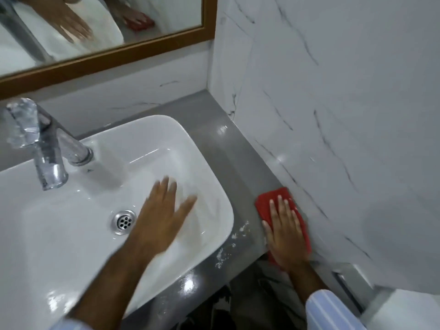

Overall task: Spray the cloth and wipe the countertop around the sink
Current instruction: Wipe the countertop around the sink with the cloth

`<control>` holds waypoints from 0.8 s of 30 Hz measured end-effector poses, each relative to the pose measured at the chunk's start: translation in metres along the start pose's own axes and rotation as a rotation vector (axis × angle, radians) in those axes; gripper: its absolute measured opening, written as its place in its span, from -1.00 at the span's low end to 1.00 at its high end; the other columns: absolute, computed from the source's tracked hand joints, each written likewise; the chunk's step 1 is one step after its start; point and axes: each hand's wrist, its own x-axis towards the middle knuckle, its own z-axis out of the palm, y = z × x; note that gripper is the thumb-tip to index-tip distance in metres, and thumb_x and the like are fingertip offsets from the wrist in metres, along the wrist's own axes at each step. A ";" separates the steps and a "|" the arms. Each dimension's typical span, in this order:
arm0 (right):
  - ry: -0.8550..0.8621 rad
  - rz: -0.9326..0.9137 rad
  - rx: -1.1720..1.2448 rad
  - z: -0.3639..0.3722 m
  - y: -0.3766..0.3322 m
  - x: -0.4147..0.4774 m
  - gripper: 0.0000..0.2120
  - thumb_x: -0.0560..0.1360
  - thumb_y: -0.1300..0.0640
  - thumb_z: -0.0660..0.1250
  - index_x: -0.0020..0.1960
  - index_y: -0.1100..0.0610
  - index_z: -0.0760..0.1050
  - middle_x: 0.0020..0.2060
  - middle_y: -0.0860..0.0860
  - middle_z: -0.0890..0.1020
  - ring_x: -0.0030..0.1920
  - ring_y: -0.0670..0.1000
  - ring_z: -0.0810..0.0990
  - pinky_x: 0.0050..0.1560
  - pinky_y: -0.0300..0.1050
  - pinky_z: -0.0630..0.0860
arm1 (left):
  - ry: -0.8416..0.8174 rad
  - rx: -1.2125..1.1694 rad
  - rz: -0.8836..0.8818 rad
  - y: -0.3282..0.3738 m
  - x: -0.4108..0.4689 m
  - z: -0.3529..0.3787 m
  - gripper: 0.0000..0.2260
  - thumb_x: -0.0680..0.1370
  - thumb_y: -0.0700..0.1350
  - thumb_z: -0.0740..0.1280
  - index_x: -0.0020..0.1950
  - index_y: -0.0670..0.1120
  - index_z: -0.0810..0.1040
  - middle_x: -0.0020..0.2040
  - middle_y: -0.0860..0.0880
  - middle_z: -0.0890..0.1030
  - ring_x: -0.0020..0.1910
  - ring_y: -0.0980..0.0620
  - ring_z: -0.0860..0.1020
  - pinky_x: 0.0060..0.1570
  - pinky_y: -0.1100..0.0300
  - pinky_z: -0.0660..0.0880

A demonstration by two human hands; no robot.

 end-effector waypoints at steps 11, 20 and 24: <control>-0.086 -0.226 0.035 0.006 -0.111 -0.031 -0.40 0.71 -0.07 -0.01 0.70 0.13 0.08 0.70 0.12 0.07 0.71 0.19 0.01 0.67 0.22 0.11 | 0.086 0.198 -0.195 -0.095 -0.169 -0.012 -0.10 0.49 0.48 -0.15 0.69 0.01 0.26 0.72 0.11 0.19 0.73 0.13 0.05 0.71 0.02 0.08; -0.097 -0.396 -0.017 -0.007 -0.042 0.011 -0.25 0.65 -0.39 -0.03 0.72 -0.03 -0.03 0.72 0.05 0.08 0.71 0.12 0.05 0.66 0.25 0.12 | 0.090 0.443 -0.158 -0.165 -0.213 -0.061 0.01 0.53 0.54 -0.27 0.54 -0.11 0.52 0.58 -0.07 0.49 0.64 -0.12 0.34 0.63 -0.17 0.25; -0.030 -0.227 0.005 -0.002 -0.061 0.005 -0.24 0.68 -0.31 -0.05 0.71 0.14 -0.02 0.70 0.17 0.11 0.71 0.17 0.00 0.69 0.19 0.02 | 0.147 0.505 -0.140 -0.170 -0.213 -0.056 -0.10 0.63 0.42 -0.24 0.43 -0.13 0.63 0.43 -0.14 0.64 0.50 -0.22 0.53 0.48 -0.28 0.45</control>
